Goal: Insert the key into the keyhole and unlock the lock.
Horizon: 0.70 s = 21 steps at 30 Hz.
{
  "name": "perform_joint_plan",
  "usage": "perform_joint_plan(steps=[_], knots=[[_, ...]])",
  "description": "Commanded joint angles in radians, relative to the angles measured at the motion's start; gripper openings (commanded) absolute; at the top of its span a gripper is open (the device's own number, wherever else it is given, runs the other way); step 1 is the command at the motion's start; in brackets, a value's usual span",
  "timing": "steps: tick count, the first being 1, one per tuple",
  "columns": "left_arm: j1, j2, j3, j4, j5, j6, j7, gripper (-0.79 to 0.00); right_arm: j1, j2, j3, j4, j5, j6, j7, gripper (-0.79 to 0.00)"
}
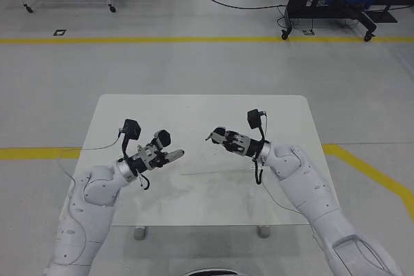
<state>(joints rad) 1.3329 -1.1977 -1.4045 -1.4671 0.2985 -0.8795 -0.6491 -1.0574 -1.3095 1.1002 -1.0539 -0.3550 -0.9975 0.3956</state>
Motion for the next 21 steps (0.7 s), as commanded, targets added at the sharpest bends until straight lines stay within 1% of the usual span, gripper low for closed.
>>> perform_joint_plan(steps=[1,3,5,8,9,10,11,12,14,15,21], knots=[[-0.055,0.013,0.036,0.056,-0.314,0.001,-0.215,0.000,0.020,-0.005,-0.031,0.021,0.092,-0.015,0.032,-0.785],[-0.106,0.021,0.065,0.101,-0.457,0.041,-0.333,0.000,0.038,-0.008,-0.060,0.030,0.171,-0.015,0.076,-0.785],[-0.147,0.025,0.101,0.138,-0.519,0.087,-0.378,0.000,0.055,-0.010,-0.089,0.039,0.239,-0.015,0.125,-0.785],[-0.198,0.029,0.156,0.190,-0.599,0.117,-0.409,-0.003,0.079,-0.012,-0.113,0.060,0.294,-0.015,0.168,-0.785],[-0.213,0.030,0.170,0.209,-0.609,0.118,-0.409,-0.055,0.084,-0.013,-0.121,0.063,0.311,-0.015,0.179,-0.785],[-0.225,0.031,0.183,0.223,-0.618,0.115,-0.407,-0.126,0.088,-0.014,-0.128,0.065,0.330,-0.015,0.191,-0.785],[-0.235,0.032,0.197,0.236,-0.625,0.111,-0.403,-0.166,0.091,-0.014,-0.135,0.066,0.353,-0.015,0.204,-0.785],[-0.244,0.033,0.211,0.248,-0.627,0.107,-0.398,-0.234,0.094,-0.014,-0.141,0.067,0.377,-0.015,0.219,-0.785],[-0.259,0.035,0.234,0.268,-0.625,0.095,-0.386,-0.296,0.101,-0.014,-0.149,0.071,0.428,-0.015,0.253,-0.785],[-0.265,0.036,0.246,0.277,-0.624,0.088,-0.379,-0.394,0.105,-0.013,-0.151,0.074,0.452,-0.015,0.271,-0.785],[-0.290,0.043,0.305,0.307,-0.600,0.049,-0.341,-0.400,0.127,-0.014,-0.158,0.103,0.535,-0.015,0.343,-0.785]])
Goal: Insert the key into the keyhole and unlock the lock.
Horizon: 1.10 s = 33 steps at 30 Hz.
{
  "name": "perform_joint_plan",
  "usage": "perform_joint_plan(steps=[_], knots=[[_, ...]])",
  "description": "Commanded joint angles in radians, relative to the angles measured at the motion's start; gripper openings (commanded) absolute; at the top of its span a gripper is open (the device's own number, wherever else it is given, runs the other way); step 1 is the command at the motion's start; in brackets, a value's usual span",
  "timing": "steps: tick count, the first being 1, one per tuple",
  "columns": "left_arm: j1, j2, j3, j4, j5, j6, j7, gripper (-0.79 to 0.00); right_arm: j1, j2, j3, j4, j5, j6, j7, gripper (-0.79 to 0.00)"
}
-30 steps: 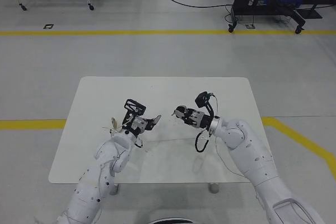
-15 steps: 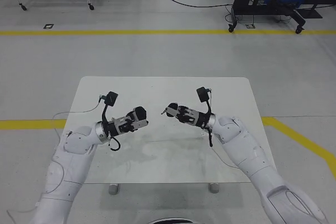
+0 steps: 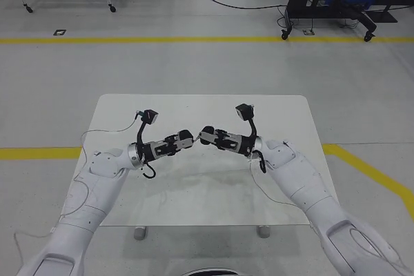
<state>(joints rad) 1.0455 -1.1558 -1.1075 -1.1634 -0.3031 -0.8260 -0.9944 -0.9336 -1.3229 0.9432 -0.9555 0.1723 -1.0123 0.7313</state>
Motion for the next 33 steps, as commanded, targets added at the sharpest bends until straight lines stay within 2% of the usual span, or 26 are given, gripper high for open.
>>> perform_joint_plan(steps=[1,11,13,18,19,33], knots=[[-0.005,0.002,0.016,0.007,0.002,-0.010,0.010,-0.403,0.006,-0.001,-0.001,0.010,0.015,0.000,0.014,-0.785],[-0.021,0.017,0.069,0.014,0.006,-0.048,0.048,-0.434,0.031,-0.014,-0.017,0.049,0.019,0.000,0.036,-0.785],[-0.024,0.019,0.075,0.017,0.007,-0.055,0.055,-0.496,0.033,-0.017,-0.019,0.053,0.019,0.000,0.037,-0.785],[-0.035,0.022,0.084,0.034,0.005,-0.060,0.062,-0.757,0.036,-0.020,-0.020,0.061,0.035,0.000,0.056,-0.785],[-0.039,0.022,0.084,0.039,0.009,-0.059,0.064,-0.785,0.037,-0.020,-0.019,0.063,0.040,0.000,0.062,-0.785],[-0.056,0.025,0.094,0.053,-0.013,-0.067,0.068,-0.785,0.041,-0.015,-0.044,0.070,0.030,0.000,0.076,-0.785]])
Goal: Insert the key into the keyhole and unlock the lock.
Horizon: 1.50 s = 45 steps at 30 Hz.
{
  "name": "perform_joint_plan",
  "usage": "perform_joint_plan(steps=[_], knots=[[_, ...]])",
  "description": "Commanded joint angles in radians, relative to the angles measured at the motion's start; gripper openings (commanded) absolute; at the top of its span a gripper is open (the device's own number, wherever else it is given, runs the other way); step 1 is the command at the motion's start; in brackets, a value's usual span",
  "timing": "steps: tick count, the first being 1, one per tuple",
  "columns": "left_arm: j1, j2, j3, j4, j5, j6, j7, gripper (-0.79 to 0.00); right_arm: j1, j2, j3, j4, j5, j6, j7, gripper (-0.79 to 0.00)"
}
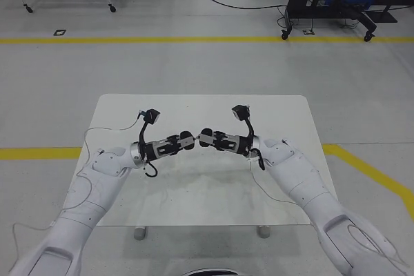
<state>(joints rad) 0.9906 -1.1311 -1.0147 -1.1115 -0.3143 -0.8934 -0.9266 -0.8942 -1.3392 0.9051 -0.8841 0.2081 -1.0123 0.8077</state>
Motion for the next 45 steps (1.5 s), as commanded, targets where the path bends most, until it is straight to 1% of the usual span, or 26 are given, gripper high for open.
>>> perform_joint_plan(steps=[1,12,13,14,15,16,17,18,20,22,26,28,30,33,34,35,36,42,43,44,45], knots=[[-0.002,0.001,0.002,0.000,-0.004,-0.001,0.001,-0.785,0.002,0.002,-0.011,-0.003,-0.009,0.000,0.000,-0.785],[-0.002,0.011,0.011,0.003,0.003,-0.015,0.015,-0.785,0.010,0.010,-0.039,-0.005,0.001,0.000,0.000,-0.785],[-0.002,0.012,0.012,0.003,0.005,-0.017,0.017,-0.785,0.010,0.011,-0.040,-0.005,0.002,0.000,0.000,-0.680],[-0.002,0.012,0.012,0.004,0.007,-0.019,0.019,-0.785,0.010,0.012,-0.040,-0.004,0.003,0.000,0.000,-0.443],[-0.002,0.013,0.013,0.005,0.011,-0.021,0.021,-0.785,0.010,0.012,-0.039,-0.004,0.005,0.000,0.000,-0.262],[-0.002,0.014,0.012,0.006,0.016,-0.023,0.023,-0.785,0.010,0.012,-0.038,-0.005,0.006,0.000,0.000,-0.163],[0.000,0.015,0.012,0.006,0.020,-0.026,0.026,-0.785,0.009,0.013,-0.038,-0.006,0.007,0.000,0.000,-0.179],[0.001,0.016,0.012,0.005,0.022,-0.029,0.029,-0.785,0.008,0.013,-0.037,-0.007,0.007,0.000,0.000,-0.219],[0.002,0.018,0.012,0.004,0.031,-0.032,0.032,-0.785,0.007,0.014,-0.036,-0.008,0.008,0.000,0.000,-0.403],[0.005,0.019,0.010,0.001,0.040,-0.036,0.036,-0.785,0.006,0.014,-0.035,-0.009,0.011,0.000,0.000,-0.422],[0.010,0.022,0.009,-0.006,0.055,-0.039,0.041,-0.785,0.008,0.015,-0.037,-0.008,0.004,0.000,0.000,-0.486],[0.011,0.023,0.009,-0.009,0.068,-0.036,0.045,-0.785,0.010,0.015,-0.041,-0.005,0.003,0.000,0.000,-0.502],[0.014,0.023,0.011,-0.014,0.079,-0.033,0.055,-0.785,0.013,0.014,-0.046,-0.003,0.000,0.000,0.000,-0.557],[0.017,0.023,0.009,-0.019,0.102,-0.033,0.073,-0.785,0.018,0.013,-0.053,0.005,-0.006,0.000,0.000,-0.573],[0.019,0.023,0.010,-0.022,0.107,-0.033,0.078,-0.785,0.020,0.013,-0.055,0.008,-0.006,0.000,0.000,-0.613],[0.020,0.023,0.011,-0.024,0.113,-0.032,0.082,-0.785,0.021,0.012,-0.057,0.010,-0.007,0.000,0.000,-0.686],[0.021,0.023,0.011,-0.026,0.118,-0.031,0.087,-0.785,0.022,0.012,-0.058,0.011,-0.007,0.000,0.000,-0.785],[0.024,0.024,0.013,-0.033,0.132,-0.025,0.102,-0.785,0.021,0.012,-0.061,0.015,-0.011,0.000,0.000,-0.785],[0.026,0.024,0.014,-0.034,0.129,-0.021,0.108,-0.714,0.020,0.012,-0.061,0.014,-0.011,0.000,0.000,-0.785],[0.026,0.024,0.013,-0.038,0.127,-0.022,0.108,-0.037,0.019,0.012,-0.061,0.013,-0.011,0.000,0.000,-0.785],[0.025,0.025,0.010,-0.037,0.126,-0.026,0.108,0.000,0.018,0.013,-0.061,0.010,-0.009,0.000,0.000,-0.785]])
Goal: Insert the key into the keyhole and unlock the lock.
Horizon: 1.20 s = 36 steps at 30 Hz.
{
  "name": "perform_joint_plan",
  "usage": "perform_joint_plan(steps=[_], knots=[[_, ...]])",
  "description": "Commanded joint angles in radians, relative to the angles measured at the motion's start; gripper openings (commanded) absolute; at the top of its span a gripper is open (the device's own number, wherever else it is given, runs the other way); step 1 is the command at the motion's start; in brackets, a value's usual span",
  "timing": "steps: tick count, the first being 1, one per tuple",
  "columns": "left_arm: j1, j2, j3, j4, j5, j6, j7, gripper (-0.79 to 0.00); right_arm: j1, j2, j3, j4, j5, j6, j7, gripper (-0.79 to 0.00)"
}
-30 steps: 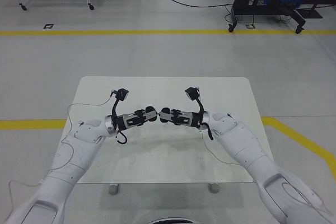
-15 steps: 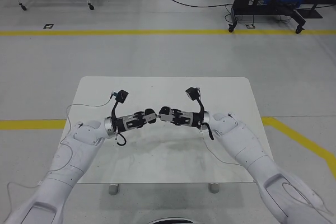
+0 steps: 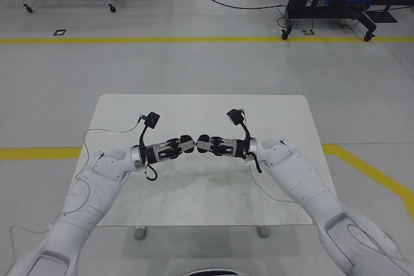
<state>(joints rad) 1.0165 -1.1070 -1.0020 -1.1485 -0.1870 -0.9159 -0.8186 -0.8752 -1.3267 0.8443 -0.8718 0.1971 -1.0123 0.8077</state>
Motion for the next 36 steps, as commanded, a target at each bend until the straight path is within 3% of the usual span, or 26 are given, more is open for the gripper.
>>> perform_joint_plan(steps=[1,5,9,11,15,18,22,25,28,29,30,31,32,36], knots=[[-0.001,0.003,-0.010,0.002,0.003,-0.008,0.002,0.000,-0.003,0.001,0.000,-0.006,0.005,0.000,0.000,-0.785],[0.013,0.022,-0.079,0.006,0.054,-0.016,0.039,0.000,-0.010,0.017,0.027,-0.017,0.000,0.000,0.000,-0.785],[0.074,0.058,-0.206,-0.050,0.222,0.022,0.106,0.000,-0.041,0.053,0.129,-0.039,-0.034,0.000,-0.021,-0.785],[0.135,0.078,-0.284,-0.118,0.348,0.085,0.146,0.000,-0.061,0.068,0.183,-0.045,-0.053,0.000,-0.065,-0.785],[0.315,0.111,-0.431,-0.321,0.565,0.265,0.223,0.000,-0.061,0.068,0.183,-0.045,-0.053,0.000,-0.065,-0.785],[0.438,0.124,-0.499,-0.467,0.747,0.449,0.233,0.000,-0.061,0.068,0.183,-0.045,-0.053,0.000,-0.065,-0.785],[0.504,0.122,-0.488,-0.560,0.902,0.691,0.233,0.000,-0.061,0.068,0.183,-0.045,-0.053,0.000,-0.065,-0.785],[0.464,0.113,-0.442,-0.534,0.973,0.826,0.220,0.000,-0.061,0.068,0.183,-0.045,-0.053,0.000,-0.065,-0.785],[0.399,0.102,-0.384,-0.484,0.990,0.877,0.201,0.000,-0.061,0.068,0.183,-0.045,-0.053,0.000,-0.065,-0.785],[0.377,0.099,-0.368,-0.467,0.996,0.890,0.196,-0.025,-0.061,0.068,0.183,-0.045,-0.053,0.000,-0.065,-0.785],[0.358,0.096,-0.351,-0.452,0.994,0.895,0.186,-0.135,-0.061,0.068,0.183,-0.045,-0.053,0.000,-0.065,-0.785],[0.340,0.093,-0.334,-0.438,0.994,0.895,0.167,-0.302,-0.061,0.068,0.183,-0.045,-0.053,0.000,-0.065,-0.785],[0.322,0.090,-0.319,-0.425,1.003,0.900,0.148,-0.394,-0.061,0.068,0.183,-0.045,-0.053,0.000,-0.065,-0.785],[0.267,0.080,-0.260,-0.390,1.032,0.918,0.089,-0.508,-0.061,0.068,0.183,-0.045,-0.053,0.000,-0.065,-0.785]])
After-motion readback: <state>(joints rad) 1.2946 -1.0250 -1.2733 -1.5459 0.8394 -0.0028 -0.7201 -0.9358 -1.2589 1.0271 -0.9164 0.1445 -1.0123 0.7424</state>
